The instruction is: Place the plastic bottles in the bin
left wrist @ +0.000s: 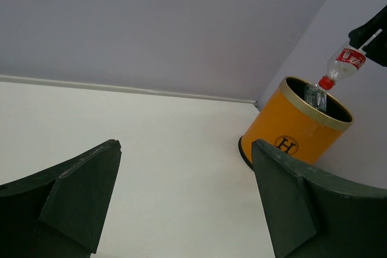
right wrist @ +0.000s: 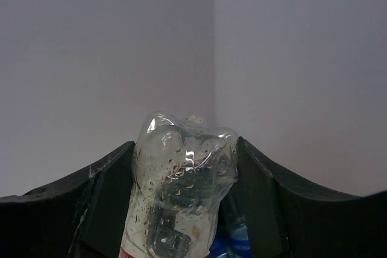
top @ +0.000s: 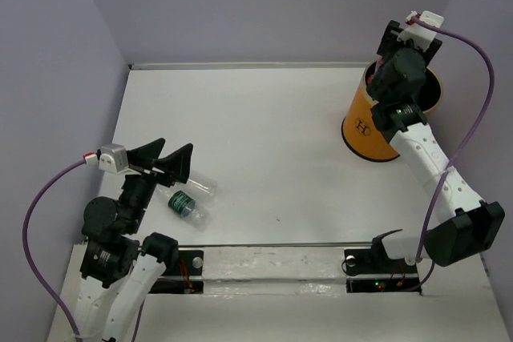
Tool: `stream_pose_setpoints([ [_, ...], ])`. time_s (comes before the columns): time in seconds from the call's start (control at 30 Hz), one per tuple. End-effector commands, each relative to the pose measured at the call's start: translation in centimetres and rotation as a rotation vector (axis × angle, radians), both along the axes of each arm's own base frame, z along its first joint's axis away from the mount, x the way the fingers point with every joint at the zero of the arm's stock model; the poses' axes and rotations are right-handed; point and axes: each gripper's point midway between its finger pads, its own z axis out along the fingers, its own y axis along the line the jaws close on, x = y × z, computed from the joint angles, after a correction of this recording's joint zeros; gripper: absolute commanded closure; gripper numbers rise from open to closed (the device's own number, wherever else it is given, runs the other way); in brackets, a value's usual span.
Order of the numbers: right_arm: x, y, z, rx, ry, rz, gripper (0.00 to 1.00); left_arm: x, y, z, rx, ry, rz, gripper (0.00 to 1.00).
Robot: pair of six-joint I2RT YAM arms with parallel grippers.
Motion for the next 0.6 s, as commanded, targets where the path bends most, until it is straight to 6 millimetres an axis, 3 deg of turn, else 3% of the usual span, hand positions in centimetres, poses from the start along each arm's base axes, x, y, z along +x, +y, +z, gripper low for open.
stream_pose_setpoints([
  [0.0, -1.5, -5.6, -0.2, -0.145, 0.093, -0.214, 0.86, -0.6, 0.0, 1.4, -0.005, -0.063, -0.012, 0.01],
  [0.17, 1.0, -8.6, -2.0, -0.227, 0.165, -0.249, 0.86, -0.6, -0.3, 1.4, 0.000, -0.060, -0.022, 0.01],
  [0.3, 3.2, -8.2, -5.3, -0.223, 0.211, -0.208, 0.85, -0.6, -0.1, 1.4, -0.001, -0.060, -0.014, 0.01],
  [0.4, 4.2, -7.8, -6.7, -0.202, 0.232, -0.182, 0.84, -0.5, -0.2, 1.3, -0.001, -0.055, -0.016, 0.01],
  [0.57, 4.7, -7.1, -6.1, -0.189, 0.209, -0.130, 0.79, -0.4, -0.3, 1.2, 0.002, -0.049, -0.018, 0.01],
])
